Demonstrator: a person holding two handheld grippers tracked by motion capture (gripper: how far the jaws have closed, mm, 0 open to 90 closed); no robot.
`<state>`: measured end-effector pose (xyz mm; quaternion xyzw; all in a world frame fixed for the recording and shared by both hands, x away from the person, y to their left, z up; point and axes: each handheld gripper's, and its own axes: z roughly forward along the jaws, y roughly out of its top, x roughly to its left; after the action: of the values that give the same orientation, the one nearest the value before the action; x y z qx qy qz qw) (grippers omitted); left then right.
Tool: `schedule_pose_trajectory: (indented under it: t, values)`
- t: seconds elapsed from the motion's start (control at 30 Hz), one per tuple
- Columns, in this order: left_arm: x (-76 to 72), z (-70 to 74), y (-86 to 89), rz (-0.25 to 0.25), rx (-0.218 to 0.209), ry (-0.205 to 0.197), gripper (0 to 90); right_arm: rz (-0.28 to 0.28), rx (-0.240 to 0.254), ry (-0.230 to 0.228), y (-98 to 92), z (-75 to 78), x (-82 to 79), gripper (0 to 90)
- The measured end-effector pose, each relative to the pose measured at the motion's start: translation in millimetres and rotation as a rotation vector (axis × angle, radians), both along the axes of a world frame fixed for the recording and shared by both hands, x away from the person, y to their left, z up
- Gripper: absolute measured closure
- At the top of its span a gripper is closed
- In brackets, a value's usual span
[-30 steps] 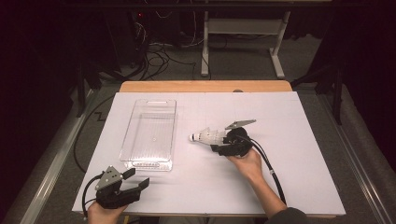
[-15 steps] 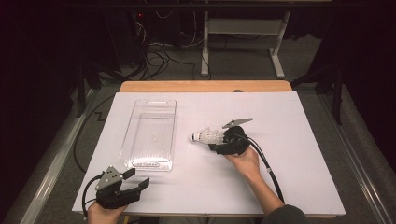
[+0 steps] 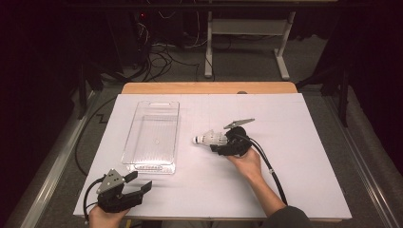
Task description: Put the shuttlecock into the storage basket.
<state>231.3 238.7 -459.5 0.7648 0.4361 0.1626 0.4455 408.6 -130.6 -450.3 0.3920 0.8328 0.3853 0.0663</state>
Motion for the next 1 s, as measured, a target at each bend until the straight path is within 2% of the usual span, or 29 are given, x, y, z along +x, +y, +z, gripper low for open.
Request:
schedule_pose_trajectory:
  t: [0.57, 1.0]
  values:
    - [-0.1, -0.1, -0.6, -0.004, 0.003, -0.001, 33.4, -0.003, 0.016, 0.007, 4.9, -3.4, 4.8, 50.0]
    - [0.1, -0.2, -0.6, -0.004, 0.003, 0.000, 33.4, -0.003, 0.004, 0.004, 9.4, -3.1, 7.5, 51.5]
